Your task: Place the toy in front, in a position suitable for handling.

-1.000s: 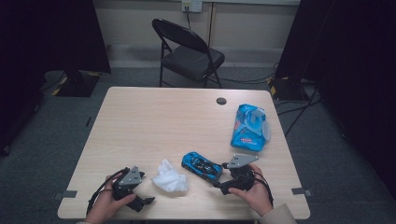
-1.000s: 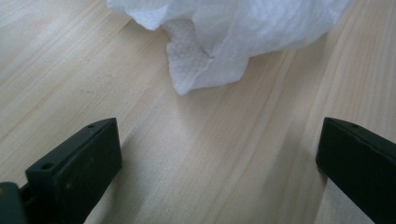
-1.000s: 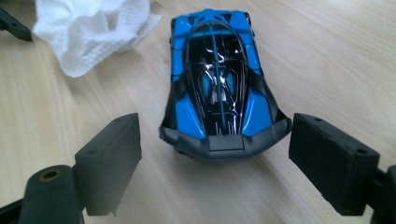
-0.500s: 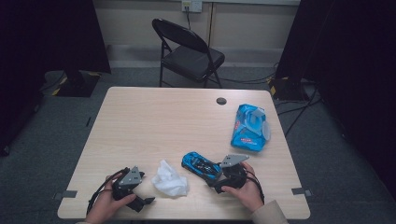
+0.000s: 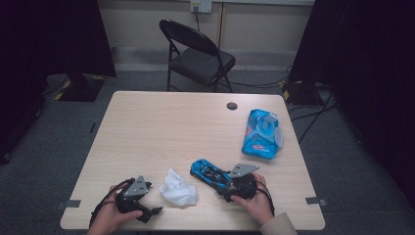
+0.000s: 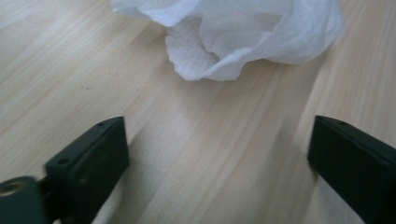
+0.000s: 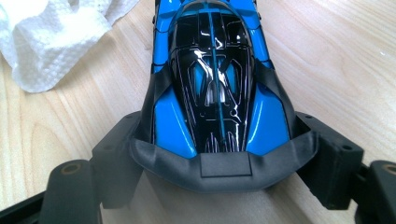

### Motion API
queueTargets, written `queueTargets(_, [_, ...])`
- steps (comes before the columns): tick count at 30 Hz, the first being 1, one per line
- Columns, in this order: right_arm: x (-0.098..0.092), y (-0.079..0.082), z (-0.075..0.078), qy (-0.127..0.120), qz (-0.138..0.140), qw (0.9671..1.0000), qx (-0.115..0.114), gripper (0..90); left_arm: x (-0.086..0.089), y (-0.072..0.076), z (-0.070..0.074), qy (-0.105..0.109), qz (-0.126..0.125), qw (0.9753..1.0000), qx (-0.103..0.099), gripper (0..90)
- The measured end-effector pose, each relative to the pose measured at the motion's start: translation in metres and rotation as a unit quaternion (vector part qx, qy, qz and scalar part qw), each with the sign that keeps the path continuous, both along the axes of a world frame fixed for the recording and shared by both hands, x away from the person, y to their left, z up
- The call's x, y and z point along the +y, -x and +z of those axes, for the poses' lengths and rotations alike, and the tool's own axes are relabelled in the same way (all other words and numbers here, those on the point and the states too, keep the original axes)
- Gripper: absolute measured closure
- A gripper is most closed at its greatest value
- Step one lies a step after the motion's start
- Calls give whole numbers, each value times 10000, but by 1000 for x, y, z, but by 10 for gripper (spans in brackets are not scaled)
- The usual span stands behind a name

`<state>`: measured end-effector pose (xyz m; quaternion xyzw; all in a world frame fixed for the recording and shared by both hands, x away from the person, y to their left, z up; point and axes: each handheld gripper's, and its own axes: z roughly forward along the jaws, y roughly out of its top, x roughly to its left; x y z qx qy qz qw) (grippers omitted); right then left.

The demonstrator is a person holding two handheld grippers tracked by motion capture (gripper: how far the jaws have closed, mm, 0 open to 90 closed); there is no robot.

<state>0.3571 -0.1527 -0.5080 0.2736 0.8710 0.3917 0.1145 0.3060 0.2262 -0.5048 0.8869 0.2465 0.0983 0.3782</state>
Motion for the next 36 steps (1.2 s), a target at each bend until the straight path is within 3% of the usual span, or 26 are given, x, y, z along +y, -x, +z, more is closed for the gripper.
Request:
queueTargets(2, [0, 0, 0, 0, 1, 10000, 1, 241, 1, 1, 2, 8, 60, 10000, 5, 193])
queueTargets(5, [0, 0, 0, 0, 2, 10000, 1, 241, 1, 0, 3, -50, 107, 9999, -57, 161])
queueTargets(10, [0, 0, 0, 4, -1, 10000, 1, 241, -2, 1, 13, 218, 101, 9997, -85, 177])
queueTargets(16, [0, 0, 0, 3, -1, 10000, 1, 241, -12, 0, 27, 454, -88, 9988, -162, 177])
queueTargets(36, [0, 0, 0, 5, -4, 10000, 6, 241, -48, -5, 40, 534, -206, 9983, -100, 181])
